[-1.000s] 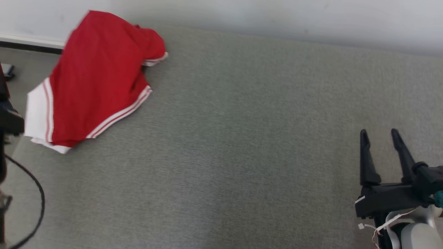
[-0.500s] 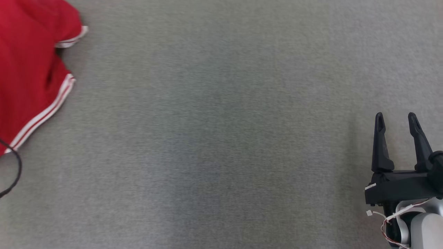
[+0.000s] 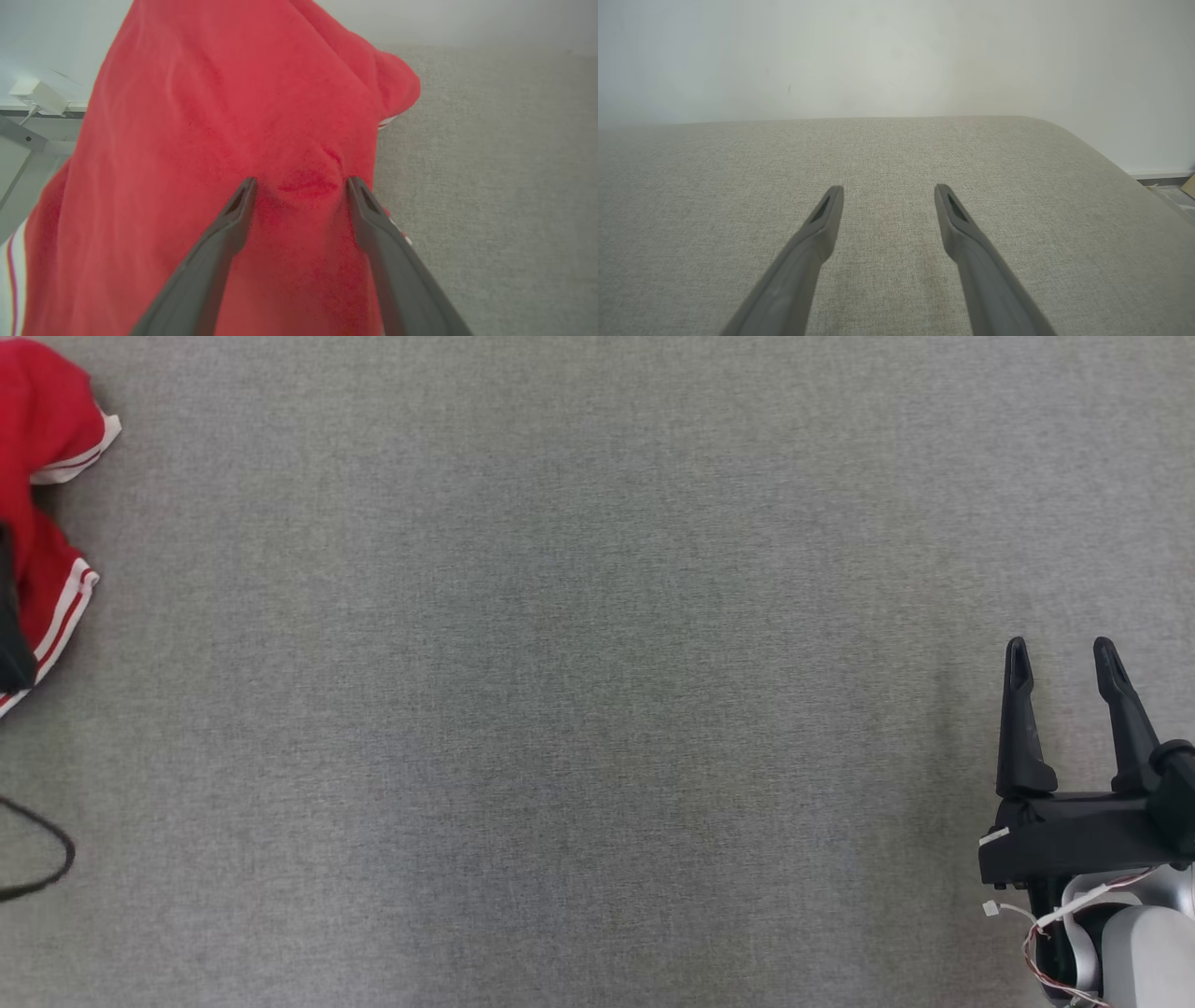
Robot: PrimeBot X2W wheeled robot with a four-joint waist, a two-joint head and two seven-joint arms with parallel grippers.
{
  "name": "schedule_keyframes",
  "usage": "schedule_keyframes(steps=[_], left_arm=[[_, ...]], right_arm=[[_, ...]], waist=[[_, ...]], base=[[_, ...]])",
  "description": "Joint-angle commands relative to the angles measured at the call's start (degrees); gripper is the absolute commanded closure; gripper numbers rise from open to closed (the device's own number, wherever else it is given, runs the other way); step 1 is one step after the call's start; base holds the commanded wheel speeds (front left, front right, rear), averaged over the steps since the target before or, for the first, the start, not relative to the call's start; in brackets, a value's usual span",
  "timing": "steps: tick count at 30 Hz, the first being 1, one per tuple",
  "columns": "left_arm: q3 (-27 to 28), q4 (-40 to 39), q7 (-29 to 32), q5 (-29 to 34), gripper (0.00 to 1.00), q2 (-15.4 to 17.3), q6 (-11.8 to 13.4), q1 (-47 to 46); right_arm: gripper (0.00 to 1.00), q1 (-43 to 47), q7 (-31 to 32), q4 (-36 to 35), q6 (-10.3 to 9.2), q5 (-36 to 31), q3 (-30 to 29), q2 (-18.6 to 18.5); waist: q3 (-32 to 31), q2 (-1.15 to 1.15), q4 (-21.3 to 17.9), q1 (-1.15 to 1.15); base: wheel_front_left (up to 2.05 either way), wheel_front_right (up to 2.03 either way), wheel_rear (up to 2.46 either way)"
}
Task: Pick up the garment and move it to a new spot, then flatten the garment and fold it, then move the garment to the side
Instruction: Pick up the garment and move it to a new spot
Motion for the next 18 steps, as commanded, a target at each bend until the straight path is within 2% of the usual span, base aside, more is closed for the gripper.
schedule_keyframes(steps=[1,5,10,11,12,18], left_arm=[[-1.21,1.77,2.05,-1.40,0.00,0.59,0.17,0.97],[-3.27,4.14,5.54,-2.20,0.00,0.95,0.16,1.61],[-4.93,7.41,6.98,-3.21,0.00,0.82,0.15,2.31],[-5.12,7.69,6.31,-3.16,0.84,0.88,0.15,2.16],[-5.29,8.21,5.91,-2.97,1.00,0.97,0.15,2.04],[-6.42,8.66,-1.00,-1.03,1.00,1.27,0.93,-0.14]], right_arm=[[0.00,-0.24,-0.40,0.18,-0.14,0.39,0.12,-0.07],[0.00,-0.16,-0.32,0.31,-0.14,0.52,0.33,-0.06],[0.00,-0.40,-0.12,0.43,-0.14,0.66,0.63,-0.06],[0.00,-0.42,-0.14,0.42,-0.14,0.67,0.66,-0.06],[0.00,-0.42,-0.14,0.43,-0.14,0.67,0.66,-0.06],[0.00,0.47,-0.31,1.00,-0.14,0.93,0.23,-0.06]], waist=[[-0.33,-0.01,-0.57,0.00],[-0.66,-0.01,-1.06,0.00],[-0.96,-0.01,-1.62,0.00],[-1.01,-0.01,-1.66,0.00],[-1.14,-0.01,-1.67,0.00],[-3.12,-0.01,-0.60,0.00]], base=[[0.00,0.00,0.00],[0.00,0.00,0.00],[0.00,0.00,0.00],[0.00,0.00,0.00],[0.00,0.00,0.00],[0.00,0.00,0.00]])
